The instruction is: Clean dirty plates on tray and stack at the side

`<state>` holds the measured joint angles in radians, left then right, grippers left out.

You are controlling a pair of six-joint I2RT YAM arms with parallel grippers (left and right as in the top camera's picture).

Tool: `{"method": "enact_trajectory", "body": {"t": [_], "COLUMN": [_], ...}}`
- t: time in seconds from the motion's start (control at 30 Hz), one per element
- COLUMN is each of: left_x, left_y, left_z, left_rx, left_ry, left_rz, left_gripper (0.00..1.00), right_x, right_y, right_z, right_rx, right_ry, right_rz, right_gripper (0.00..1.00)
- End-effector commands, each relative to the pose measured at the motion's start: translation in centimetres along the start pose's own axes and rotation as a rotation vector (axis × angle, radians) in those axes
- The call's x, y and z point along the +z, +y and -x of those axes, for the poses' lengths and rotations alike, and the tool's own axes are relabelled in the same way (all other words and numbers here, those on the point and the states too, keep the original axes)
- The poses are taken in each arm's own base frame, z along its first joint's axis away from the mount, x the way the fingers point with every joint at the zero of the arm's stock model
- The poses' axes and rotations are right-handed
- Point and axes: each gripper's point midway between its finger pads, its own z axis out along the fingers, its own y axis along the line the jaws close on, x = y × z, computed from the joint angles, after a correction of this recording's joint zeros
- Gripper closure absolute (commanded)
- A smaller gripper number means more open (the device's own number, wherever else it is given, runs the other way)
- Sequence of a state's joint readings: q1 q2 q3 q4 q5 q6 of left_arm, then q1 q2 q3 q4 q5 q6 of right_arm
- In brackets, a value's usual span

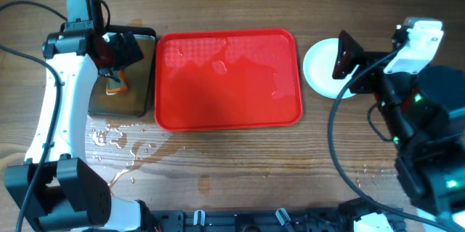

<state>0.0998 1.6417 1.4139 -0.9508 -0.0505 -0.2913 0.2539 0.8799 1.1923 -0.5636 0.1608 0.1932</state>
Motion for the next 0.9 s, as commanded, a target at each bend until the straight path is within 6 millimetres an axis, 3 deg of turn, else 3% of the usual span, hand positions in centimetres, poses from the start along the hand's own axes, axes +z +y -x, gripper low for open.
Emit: {"method": "enact_trajectory", "body": {"t": [0.0,0.13,0.2,0.43,0.63,0.87], "left_x": [-0.5,-0.5,-0.5,-0.5,-0.5,-0.5], "left_y": [-0.5,-0.5,-0.5,-0.5,-0.5,-0.5], "left_z": [0.3,0.3,0.3,0.3,0.3,0.3], "left_rx": [-0.009,-0.009,-0.009,-0.009,-0.009,-0.009], "left_ry": [-0.011,-0.011,-0.011,-0.011,-0.011,-0.011], "left_rz": [-0.019,-0.019,-0.019,-0.019,-0.019,-0.019], "left_gripper": [0.00,0.00,0.00,0.00,0.00,0.00], "right_x": [1.3,1.7,0.9,-0.5,-0.8,-0.6], "right_y": [-1.2,-1.4,-1.4,-1.6,-1.2,-1.5], "right_z": [-3.6,-7.9,-11.6,-17.8,-20.3,-22.0], "right_rx": [-0.105,-0.103,-0.103,-0.174,-0.240,-0.227], "right_ry": [-0.046,-0.116,-0.136,-0.212,-0.306,-0.247], "right_rz": [-0.009,0.043,0.093,0.178,0.224,0.223], "right_gripper": [0.00,0.00,0.00,0.00,0.00,0.00]}}
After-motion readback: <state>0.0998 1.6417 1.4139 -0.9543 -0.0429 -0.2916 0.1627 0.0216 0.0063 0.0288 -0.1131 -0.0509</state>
